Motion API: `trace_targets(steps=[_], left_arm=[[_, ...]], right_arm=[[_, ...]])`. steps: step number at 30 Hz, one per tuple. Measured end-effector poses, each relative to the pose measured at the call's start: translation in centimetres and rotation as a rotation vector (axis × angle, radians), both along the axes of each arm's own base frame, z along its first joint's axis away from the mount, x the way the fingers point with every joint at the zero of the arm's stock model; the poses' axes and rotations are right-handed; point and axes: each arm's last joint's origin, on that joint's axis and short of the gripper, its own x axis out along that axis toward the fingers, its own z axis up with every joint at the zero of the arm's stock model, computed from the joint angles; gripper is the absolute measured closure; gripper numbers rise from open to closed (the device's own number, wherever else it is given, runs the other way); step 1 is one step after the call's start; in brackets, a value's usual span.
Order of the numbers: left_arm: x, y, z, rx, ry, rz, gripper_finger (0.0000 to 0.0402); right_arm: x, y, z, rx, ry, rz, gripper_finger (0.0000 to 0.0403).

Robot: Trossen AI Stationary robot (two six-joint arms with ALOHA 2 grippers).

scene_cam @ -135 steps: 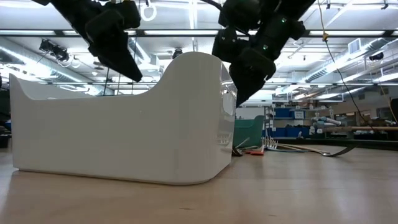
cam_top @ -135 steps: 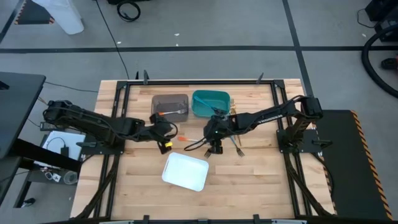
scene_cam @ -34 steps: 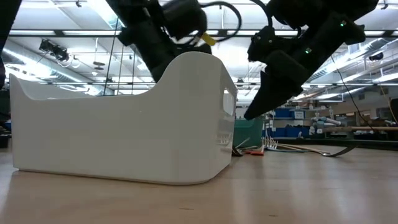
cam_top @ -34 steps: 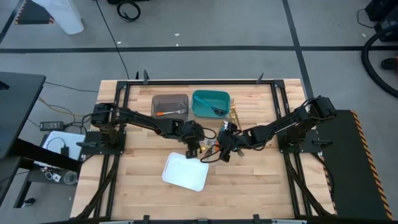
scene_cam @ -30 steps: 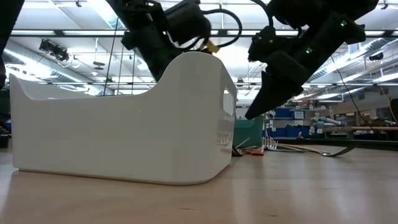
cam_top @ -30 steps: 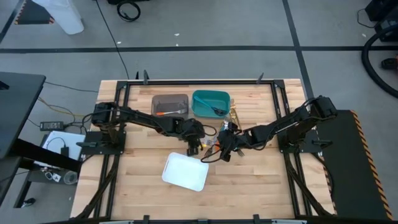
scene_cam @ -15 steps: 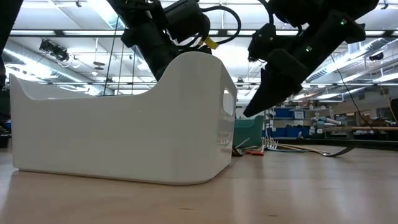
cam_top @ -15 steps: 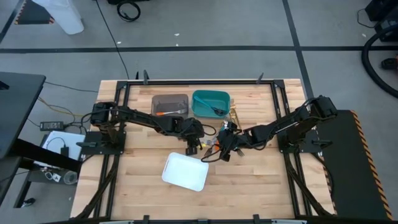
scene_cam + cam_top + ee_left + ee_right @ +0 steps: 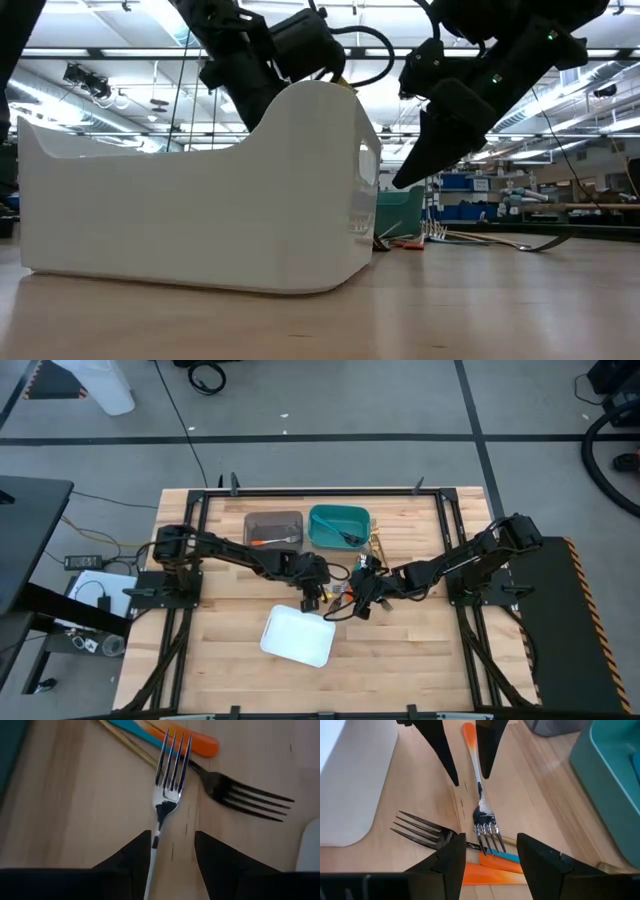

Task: Sort silverware by color (type)
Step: Put the orange fork into the black bin

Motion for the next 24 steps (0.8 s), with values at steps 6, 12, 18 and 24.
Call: trace_targets(steps=[6,12,18,24], left_arm=[[0.3,0.0,0.0,0.003,-0.026,-0.004,0.0242],[0.2,0.2,0.1,0.015,-0.023,0.006,0.0242],[0.0,0.3,1.4,0.018,0.006,0.001,0.0242],[0.0,0.4,1.7,0.006,0.008,-0.038,0.0242]], right_arm=[[0.0,0.0,0.0,-0.001,0.007,0.0,0.0216],[-0.1,0.0,-0.1,-0.002,0.009,0.001,0.0216],[-0.1,0.0,-0.1,-0.003,0.012,0.001,0.0216],[-0.1,0.0,0.0,-0.004,0.01,0.003,0.0216]])
